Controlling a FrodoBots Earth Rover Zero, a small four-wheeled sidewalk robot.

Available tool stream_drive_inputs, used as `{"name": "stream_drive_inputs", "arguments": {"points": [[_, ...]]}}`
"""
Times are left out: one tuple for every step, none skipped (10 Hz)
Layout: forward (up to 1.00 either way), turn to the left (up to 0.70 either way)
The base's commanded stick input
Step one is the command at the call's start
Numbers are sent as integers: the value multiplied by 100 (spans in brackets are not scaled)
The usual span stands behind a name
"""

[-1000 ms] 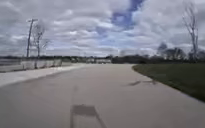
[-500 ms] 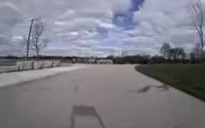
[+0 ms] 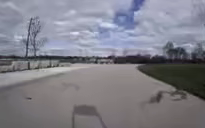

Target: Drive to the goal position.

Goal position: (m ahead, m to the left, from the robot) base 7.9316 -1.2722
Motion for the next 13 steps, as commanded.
{"name": "stream_drive_inputs", "arguments": {"points": [[100,-10],[100,-23],[100,-29],[100,-14],[100,-3],[100,-1],[100,0],[100,0],[100,0],[100,0],[100,0],[100,0],[100,0]]}}
